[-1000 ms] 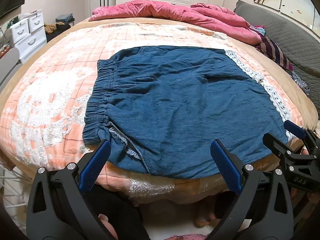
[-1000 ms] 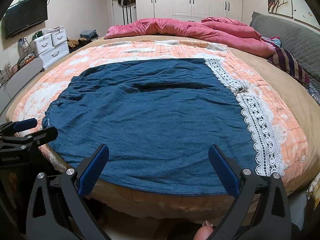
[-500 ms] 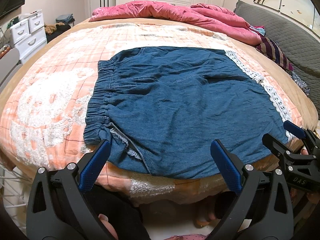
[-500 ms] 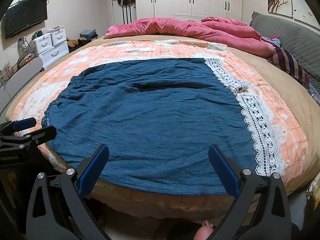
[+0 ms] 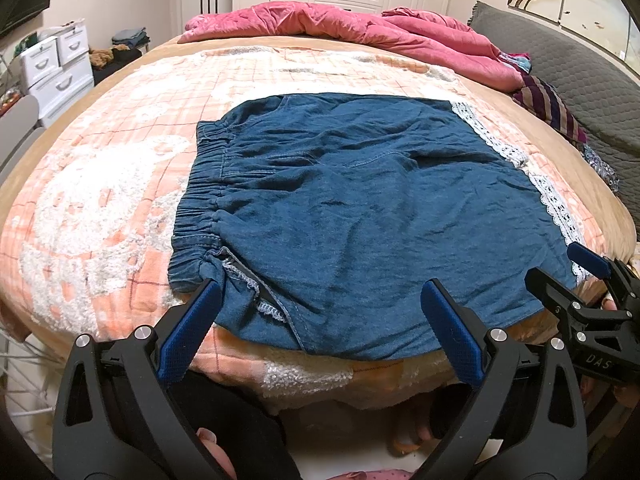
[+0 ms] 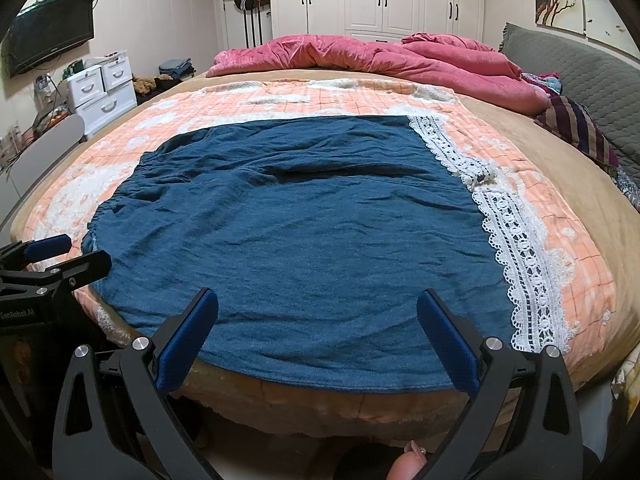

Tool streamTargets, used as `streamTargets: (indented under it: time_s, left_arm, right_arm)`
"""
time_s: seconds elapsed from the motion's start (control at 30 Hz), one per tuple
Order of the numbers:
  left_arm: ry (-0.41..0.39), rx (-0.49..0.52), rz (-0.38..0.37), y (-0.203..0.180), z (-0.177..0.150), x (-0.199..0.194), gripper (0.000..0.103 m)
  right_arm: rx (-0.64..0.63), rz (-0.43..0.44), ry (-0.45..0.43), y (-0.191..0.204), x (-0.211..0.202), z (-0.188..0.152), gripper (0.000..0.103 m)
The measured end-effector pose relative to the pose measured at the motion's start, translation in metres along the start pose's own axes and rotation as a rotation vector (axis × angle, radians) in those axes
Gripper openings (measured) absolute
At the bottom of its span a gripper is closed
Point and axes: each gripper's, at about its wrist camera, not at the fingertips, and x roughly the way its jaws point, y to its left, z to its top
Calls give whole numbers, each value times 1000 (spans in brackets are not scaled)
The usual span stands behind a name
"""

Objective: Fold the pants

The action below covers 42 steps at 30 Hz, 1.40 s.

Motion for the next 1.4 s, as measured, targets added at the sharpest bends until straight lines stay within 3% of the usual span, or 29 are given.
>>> streamTargets:
  time_s: [0.4,0.53,0.7,0.87,1.27,1.4]
  left_arm:
    - [1,-14,-27,13,11,7,94]
    - [1,-23,-30,23,22,12,94]
    - [-15,-41,17,45,45,21,94]
    - [-26,-53,37,65,70,33,94]
    - [28,-28,115,114,135,115,94]
    - [26,-7,94,126,145,139,94]
  right_arm:
    - [17,0,33,2,9,12,99]
    - [-11,3,28,7,13,33,99]
    - [-16,65,50,8,26,65,99]
    - [-59,85,94,17,56,98,99]
    - [-251,164,138,55,149,173,99]
    - [-299,177,158,55,181,190,99]
